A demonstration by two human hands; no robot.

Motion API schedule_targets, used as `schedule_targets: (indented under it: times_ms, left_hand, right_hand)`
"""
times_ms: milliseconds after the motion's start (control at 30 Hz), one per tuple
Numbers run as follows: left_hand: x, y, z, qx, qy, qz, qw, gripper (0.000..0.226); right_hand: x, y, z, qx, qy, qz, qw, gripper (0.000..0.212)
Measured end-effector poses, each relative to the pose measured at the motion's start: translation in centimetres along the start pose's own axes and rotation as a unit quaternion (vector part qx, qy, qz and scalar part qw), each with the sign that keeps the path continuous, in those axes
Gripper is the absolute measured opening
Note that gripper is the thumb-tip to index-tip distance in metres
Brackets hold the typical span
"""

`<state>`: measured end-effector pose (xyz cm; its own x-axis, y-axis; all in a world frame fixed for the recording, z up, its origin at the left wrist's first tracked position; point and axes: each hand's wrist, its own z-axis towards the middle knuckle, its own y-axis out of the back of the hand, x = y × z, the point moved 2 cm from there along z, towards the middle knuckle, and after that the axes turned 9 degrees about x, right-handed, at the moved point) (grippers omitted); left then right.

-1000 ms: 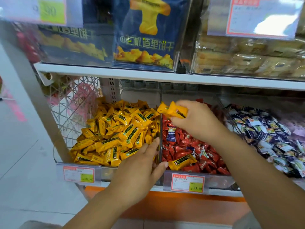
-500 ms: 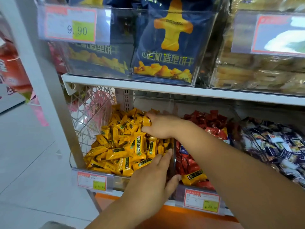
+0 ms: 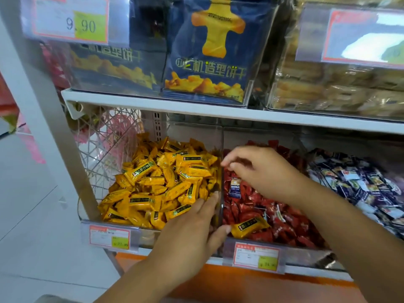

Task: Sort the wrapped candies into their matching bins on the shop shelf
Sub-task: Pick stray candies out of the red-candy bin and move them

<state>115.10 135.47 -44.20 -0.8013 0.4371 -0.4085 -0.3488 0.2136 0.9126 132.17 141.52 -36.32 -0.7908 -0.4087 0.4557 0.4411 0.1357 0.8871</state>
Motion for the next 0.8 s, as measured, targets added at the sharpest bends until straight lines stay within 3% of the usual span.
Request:
schedule_targets:
  times_ms: [100,167,300,433,567,800]
  left_hand:
    - [0.0,-0.1,0.0,-0.002,0.003,-0.01,1.0,0.07]
    - [0.0,-0.2,0.0,0.0,0.01,-0.011,1.0,0.071]
    - [0.1,-0.4,0.1,0.002,0.017,-0.012,1.0,0.07]
    - [0.1,-0.6,0.1,-0.01,0.009,-0.015,1.0,0.07]
    - [0.1,-0.6,0.1,-0.012,0.008,-0.007,1.0,0.069]
    - [0.0,-0.6,0.1,-0.003,0.011,-0.016,1.0,0.069]
  right_hand:
    - [-2.3,-1.1,-3.6,0.182,-0.074,-0.02,0.98,0.017]
    - [-3.5,-2.6,-4.9,0.239,-0.087,-0.037,0.966,0.028]
    - [-4.4,-3.9,-5.5,0.196,-0.077,-0.041,0.977,0.034]
    - [-4.0,-4.1,-5.8,0.207,-0.061,-0.059,0.975,0.046]
    - [-3.1,-4.4,-5.6,0.153,-0.031,-0.094,0.983,0.032]
    - [-3.8,-1.5,-5.6,0.077,-0.087,0.031,0.993,0.018]
